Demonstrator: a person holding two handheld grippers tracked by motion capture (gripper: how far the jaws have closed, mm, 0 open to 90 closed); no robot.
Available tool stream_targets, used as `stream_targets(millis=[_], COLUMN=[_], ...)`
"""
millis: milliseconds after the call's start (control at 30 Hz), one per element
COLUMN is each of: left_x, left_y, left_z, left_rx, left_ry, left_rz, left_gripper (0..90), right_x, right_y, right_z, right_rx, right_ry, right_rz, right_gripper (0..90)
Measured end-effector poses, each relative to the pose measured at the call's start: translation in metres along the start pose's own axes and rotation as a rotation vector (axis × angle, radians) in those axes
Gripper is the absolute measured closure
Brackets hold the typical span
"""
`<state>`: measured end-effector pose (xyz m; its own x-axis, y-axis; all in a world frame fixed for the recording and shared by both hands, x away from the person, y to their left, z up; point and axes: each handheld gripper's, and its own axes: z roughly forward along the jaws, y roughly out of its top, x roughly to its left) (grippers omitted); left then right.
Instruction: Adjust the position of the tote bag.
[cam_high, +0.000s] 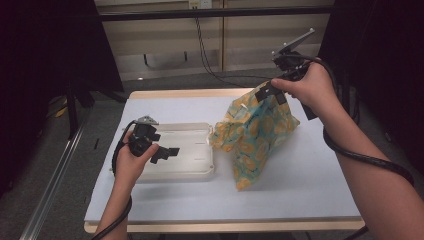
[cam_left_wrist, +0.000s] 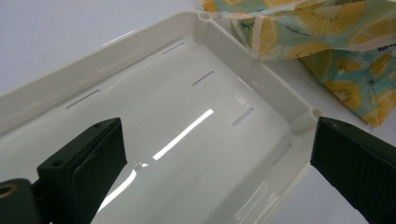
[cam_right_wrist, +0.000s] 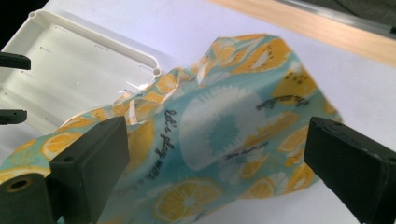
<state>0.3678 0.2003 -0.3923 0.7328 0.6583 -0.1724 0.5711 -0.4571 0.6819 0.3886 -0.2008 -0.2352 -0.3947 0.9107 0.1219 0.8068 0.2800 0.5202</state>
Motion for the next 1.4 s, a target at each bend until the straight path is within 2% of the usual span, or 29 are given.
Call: stream_targets(millis=[133,200,233,300,367,433,467,500,533,633,700,833,900,933,967,1033,1067,1100,1167,1233,1333,1367,1400], left_x=[0.001,0.001,0.001,0.001,0.002,0.002,0.001,0.002,0.002,0.002,0.002,0.001,0.003,0.003,0.002,0.003,0.003,0.002,0.002,0.001,0.001,0.002,0.002], left_y=[0.0,-0.001,-0.001,0.0,0.0,0.0,0.0,0.0,0.0,0.0,0.0,0.0,0.0,0.0,0.0,0.0,0.0,0.0,0.0,0.001,0.001,0.001,0.001], left_z=[-0.001,0.0,0.0,-0.001,-0.002,-0.002,-0.002,-0.002,-0.002,-0.002,-0.002,-0.004,-0.005,-0.005,-0.004,-0.004,-0.004,-0.003,-0.002,-0.001,-0.001,-0.002,-0.002], left_rx=[0.008,-0.003,-0.003,-0.008,-0.006,-0.005,-0.01,-0.007,-0.007,-0.004,-0.006,-0.017,-0.01,-0.011,-0.019,-0.012,-0.014,-0.014,-0.006,-0.005,-0.012,0.001,-0.011], left_ry=[-0.009,0.0,0.002,0.002,-0.004,-0.001,0.001,-0.001,-0.001,0.0,0.001,0.003,0.004,0.005,0.013,0.006,0.011,0.012,0.004,0.001,0.01,0.004,0.012], left_rz=[0.009,-0.008,-0.008,-0.007,-0.005,-0.004,-0.008,-0.008,-0.008,-0.008,-0.005,-0.015,-0.003,-0.004,-0.013,-0.006,-0.01,-0.012,-0.001,-0.005,-0.004,0.006,-0.006], left_gripper=[3.1,3.1,3.1,3.1,3.1,3.1,3.1,3.2,3.2,3.2,3.3,3.4,3.3,3.3,3.4,3.4,3.4,3.4,3.4,3.4,3.4,3.4,3.4], right_x=[0.0,0.0,0.001,0.001,0.002,0.002,0.002,0.002,0.002,-0.001,-0.004,-0.005,-0.008,-0.008,-0.011,-0.013,-0.013,-0.015,-0.016,-0.015,-0.015,-0.013,-0.012], right_y=[-0.004,-0.006,-0.006,-0.007,-0.008,-0.008,-0.009,-0.009,-0.009,-0.01,-0.01,-0.008,-0.004,-0.004,-0.004,-0.003,-0.003,-0.002,-0.001,0.0,0.0,-0.001,-0.001], right_z=[0.013,0.018,0.019,0.023,0.026,0.027,0.028,0.029,0.029,0.028,0.028,0.023,0.018,0.018,0.017,0.014,0.014,0.015,0.016,0.017,0.02,0.02,0.02], right_rx=[0.017,0.03,0.046,0.064,0.102,0.11,0.142,0.148,0.148,0.184,0.209,0.217,0.236,0.236,0.248,0.256,0.256,0.266,0.275,0.276,0.272,0.255,0.25], right_ry=[0.02,0.026,0.029,0.027,0.027,0.031,0.008,0.016,0.016,0.031,0.047,0.044,0.051,0.051,0.072,0.081,0.081,0.129,0.155,0.172,0.183,0.165,0.146], right_rz=[0.026,0.031,0.049,0.054,0.061,0.071,0.057,0.062,0.062,0.071,0.078,0.054,0.002,0.002,-0.03,-0.065,-0.065,-0.111,-0.173,-0.213,-0.213,-0.192,-0.176], right_gripper=[11.6,14.6,20.0,23.3,32.4,35.1,49.6,56.2,56.2,81.2,90.0,90.0,90.0,90.0,90.0,90.0,90.0,90.0,90.0,90.0,90.0,90.0,90.0])
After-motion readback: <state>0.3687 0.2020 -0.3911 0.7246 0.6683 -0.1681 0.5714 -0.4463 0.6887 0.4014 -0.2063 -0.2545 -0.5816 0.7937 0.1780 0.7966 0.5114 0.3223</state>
